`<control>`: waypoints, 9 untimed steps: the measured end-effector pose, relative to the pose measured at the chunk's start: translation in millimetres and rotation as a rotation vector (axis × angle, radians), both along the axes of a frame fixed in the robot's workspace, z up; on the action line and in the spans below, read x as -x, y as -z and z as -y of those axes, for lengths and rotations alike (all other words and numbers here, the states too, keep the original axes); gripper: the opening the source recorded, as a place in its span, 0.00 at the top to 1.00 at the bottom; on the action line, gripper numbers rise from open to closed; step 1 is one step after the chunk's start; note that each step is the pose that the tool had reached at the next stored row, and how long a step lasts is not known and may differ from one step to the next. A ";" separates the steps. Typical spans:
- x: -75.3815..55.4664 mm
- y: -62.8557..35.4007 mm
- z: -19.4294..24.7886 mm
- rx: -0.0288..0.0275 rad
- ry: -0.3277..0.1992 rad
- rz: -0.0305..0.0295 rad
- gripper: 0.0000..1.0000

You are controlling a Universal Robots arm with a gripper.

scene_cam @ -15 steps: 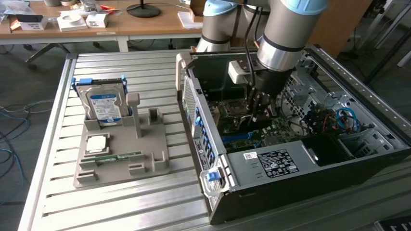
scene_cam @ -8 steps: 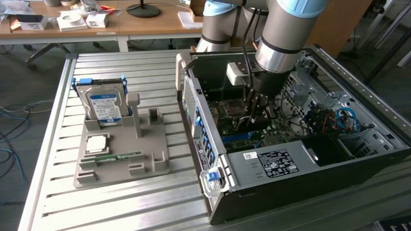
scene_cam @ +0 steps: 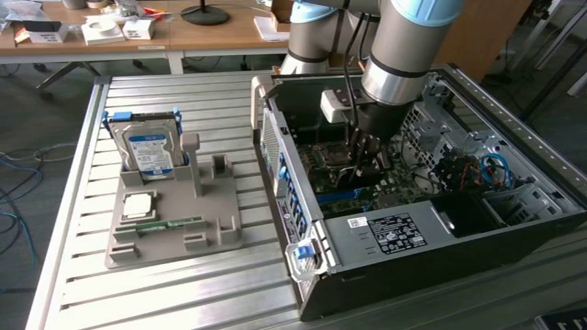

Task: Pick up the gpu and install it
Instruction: 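Insert the gpu into the slot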

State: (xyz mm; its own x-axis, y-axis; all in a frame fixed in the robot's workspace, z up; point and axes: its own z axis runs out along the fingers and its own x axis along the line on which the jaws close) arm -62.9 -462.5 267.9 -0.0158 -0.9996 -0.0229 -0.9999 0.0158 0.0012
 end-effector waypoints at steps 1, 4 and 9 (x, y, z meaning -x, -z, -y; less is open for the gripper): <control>0.0 0.0 0.0 0.0001 0.000 0.0000 0.74; 0.8 0.4 -1.3 -0.0001 0.000 0.0000 0.74; 2.5 1.2 -1.3 0.0000 0.000 0.0000 0.74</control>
